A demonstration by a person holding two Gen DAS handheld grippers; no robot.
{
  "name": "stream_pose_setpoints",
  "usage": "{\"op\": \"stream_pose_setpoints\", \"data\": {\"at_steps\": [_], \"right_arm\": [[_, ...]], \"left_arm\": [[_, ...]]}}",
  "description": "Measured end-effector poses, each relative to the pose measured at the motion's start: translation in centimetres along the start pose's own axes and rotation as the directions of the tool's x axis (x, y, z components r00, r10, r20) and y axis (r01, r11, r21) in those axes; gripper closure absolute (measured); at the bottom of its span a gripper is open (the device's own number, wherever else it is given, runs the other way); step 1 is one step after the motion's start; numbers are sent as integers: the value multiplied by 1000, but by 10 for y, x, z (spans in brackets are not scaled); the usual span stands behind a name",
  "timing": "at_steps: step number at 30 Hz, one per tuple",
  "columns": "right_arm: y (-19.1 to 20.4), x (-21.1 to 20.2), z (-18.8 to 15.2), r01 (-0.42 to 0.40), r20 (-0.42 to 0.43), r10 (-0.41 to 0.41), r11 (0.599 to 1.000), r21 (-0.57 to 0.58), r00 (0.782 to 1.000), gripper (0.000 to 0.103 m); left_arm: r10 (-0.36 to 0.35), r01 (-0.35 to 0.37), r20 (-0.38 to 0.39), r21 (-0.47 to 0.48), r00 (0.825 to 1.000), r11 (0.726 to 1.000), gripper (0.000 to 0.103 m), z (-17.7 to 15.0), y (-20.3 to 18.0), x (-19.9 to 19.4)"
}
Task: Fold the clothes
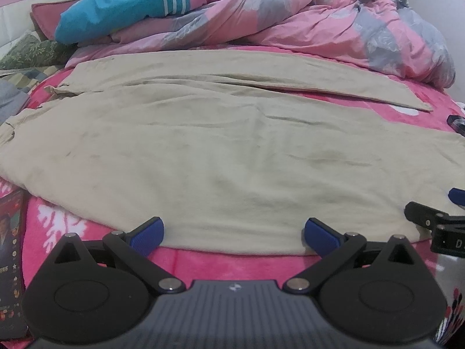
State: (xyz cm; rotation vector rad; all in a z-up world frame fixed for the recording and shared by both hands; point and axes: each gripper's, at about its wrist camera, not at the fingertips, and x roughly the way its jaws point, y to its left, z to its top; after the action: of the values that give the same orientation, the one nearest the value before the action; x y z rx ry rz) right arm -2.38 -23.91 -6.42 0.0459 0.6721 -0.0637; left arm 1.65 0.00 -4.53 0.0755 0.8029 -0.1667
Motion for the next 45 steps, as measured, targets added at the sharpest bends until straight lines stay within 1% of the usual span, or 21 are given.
{"op": "stream_pose_setpoints", "data": {"at_steps": [14,28,45], "right_arm": [[-1,-4,-5,-4,10,4,1000,-2,1000,1],[1,-9,-9,-2,24,2,1000,-6,1000,1],[1,-12,-13,-4,34,4,1000,-10,999,1]], "left_arm": [[22,-22,-28,-8,999,1000,0,3,-5,-1],[34,-35,-38,-9,999,999,0,4,-6,0],[31,-31,-8,-16,999,999,0,-1,-4,-2]]}}
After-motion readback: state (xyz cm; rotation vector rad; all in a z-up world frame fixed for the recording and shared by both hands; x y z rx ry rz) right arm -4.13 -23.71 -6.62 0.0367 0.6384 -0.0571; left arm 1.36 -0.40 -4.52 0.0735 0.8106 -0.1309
